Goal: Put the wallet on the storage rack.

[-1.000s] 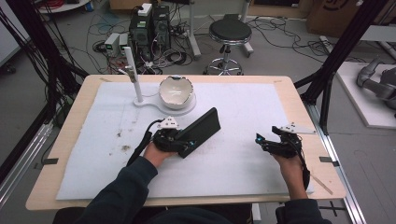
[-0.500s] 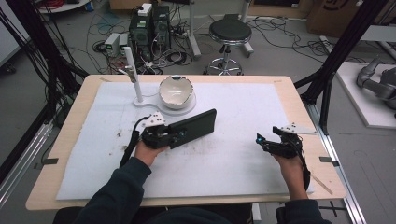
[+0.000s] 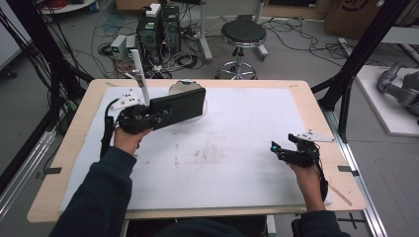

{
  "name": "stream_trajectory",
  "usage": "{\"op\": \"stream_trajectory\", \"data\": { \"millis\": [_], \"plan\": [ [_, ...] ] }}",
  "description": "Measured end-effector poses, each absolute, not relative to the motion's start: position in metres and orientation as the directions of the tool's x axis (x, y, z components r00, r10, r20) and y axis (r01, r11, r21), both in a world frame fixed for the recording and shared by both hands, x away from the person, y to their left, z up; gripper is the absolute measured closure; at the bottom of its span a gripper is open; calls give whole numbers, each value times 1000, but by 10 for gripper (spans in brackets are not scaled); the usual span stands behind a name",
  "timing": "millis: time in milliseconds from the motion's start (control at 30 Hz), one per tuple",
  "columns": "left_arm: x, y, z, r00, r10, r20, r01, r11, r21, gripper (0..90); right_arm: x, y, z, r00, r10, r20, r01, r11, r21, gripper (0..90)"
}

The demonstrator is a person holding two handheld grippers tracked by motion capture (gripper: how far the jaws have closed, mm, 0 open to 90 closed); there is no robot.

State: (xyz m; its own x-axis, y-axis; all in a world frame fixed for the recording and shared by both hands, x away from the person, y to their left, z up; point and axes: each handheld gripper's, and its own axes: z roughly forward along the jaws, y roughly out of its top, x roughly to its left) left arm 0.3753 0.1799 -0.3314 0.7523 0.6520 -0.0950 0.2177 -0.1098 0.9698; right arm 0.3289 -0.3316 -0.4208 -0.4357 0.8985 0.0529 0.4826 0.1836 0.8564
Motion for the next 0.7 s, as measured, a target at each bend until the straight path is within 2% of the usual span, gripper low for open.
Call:
{"op": "stream_trajectory", "data": {
  "millis": [233, 367, 500, 700],
  "plan": [
    [400, 200, -295, 731, 679, -64, 209, -133, 969, 732, 329, -332, -421, -436, 898, 56, 484, 182, 856, 215],
    [411, 197, -284, 737, 676, -14, 211, -210, 955, 732, 329, -333, -421, -435, 899, 57, 484, 180, 856, 215],
    [423, 189, -282, 748, 661, 59, 216, -326, 920, 732, 329, -333, -421, -430, 901, 60, 486, 175, 856, 215],
    [439, 178, -291, 755, 650, 88, 234, -393, 889, 732, 328, -334, -421, -429, 901, 60, 489, 175, 855, 215]
  ]
}}
